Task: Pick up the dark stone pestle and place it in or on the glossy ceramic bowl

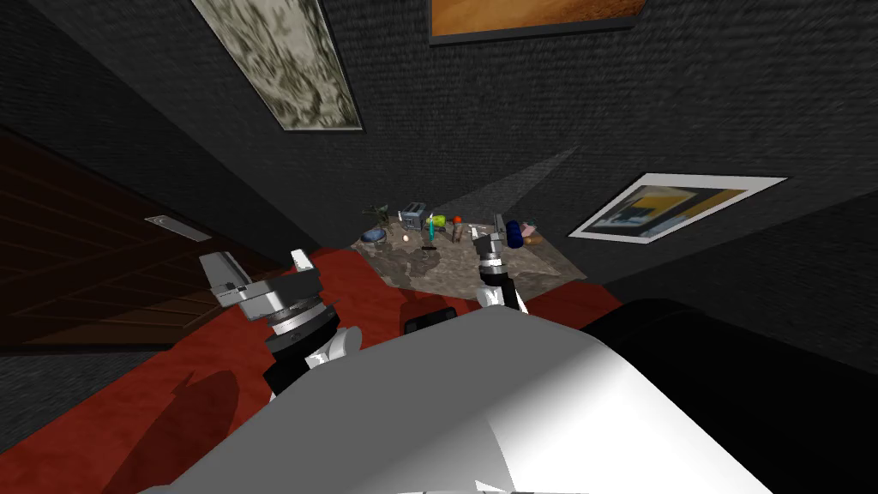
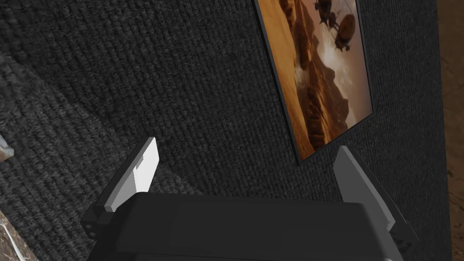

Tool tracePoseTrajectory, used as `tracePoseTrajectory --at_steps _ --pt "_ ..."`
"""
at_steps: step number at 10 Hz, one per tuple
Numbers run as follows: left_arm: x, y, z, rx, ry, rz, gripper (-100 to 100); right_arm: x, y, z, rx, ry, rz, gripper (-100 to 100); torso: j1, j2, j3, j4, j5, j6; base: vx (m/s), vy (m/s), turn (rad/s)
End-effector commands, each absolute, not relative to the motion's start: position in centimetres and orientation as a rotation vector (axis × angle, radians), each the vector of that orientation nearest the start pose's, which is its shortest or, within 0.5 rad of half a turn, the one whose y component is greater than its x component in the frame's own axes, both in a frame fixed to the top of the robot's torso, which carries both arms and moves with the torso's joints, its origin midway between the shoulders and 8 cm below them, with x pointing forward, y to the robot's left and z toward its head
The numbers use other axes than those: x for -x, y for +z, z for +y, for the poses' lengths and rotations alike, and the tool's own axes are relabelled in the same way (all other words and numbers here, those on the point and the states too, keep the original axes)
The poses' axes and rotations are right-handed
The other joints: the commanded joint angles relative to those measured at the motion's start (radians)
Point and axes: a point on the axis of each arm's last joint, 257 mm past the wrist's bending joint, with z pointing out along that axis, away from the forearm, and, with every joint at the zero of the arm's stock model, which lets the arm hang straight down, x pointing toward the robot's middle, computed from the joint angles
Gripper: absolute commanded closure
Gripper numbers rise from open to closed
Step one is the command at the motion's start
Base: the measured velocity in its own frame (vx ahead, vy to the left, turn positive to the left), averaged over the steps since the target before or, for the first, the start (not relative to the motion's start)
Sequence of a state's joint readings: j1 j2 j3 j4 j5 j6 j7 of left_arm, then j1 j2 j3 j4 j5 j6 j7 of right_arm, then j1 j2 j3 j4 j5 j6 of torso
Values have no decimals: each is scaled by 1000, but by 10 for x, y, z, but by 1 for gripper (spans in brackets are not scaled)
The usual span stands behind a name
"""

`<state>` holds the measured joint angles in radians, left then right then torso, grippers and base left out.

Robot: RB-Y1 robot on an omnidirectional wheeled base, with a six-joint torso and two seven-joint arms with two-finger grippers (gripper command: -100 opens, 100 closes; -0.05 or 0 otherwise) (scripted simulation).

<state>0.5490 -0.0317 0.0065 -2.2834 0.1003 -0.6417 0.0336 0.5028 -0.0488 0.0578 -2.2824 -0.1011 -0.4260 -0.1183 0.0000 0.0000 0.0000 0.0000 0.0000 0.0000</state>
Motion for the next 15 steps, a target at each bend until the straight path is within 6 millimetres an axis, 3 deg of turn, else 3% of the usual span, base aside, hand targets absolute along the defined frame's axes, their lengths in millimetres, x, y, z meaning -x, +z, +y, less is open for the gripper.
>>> tracePoseTrajectory --at_steps 1,4,9,10,12,15 --pt "-311 36 300 667 -1382 437 0 -357 -2 -274 -793 1464 669 -100 0 0 0 0 0 0 10 46 43" --pt "-310 36 300 667 -1382 436 0 -353 -25 -291 -769 1345 782 -100 6 -2 -1 0 1 0 32 93 45" --pt "-310 36 300 667 -1382 436 0 -338 -81 -334 -695 1059 1063 -100 8 -4 -3 -1 2 0 63 120 85" --pt "-310 36 300 667 -1382 436 0 -339 -81 -334 -689 1053 1068 -100 8 -4 -2 -1 2 0 52 82 39" --pt "-310 36 300 667 -1382 437 0 -328 -106 -354 -646 928 1200 -100 5 -4 -2 -1 1 0 71 91 120" --pt "-310 36 300 667 -1382 437 0 -323 -120 -363 -600 857 1287 -100 4 -4 -2 -1 1 0 62 59 61"
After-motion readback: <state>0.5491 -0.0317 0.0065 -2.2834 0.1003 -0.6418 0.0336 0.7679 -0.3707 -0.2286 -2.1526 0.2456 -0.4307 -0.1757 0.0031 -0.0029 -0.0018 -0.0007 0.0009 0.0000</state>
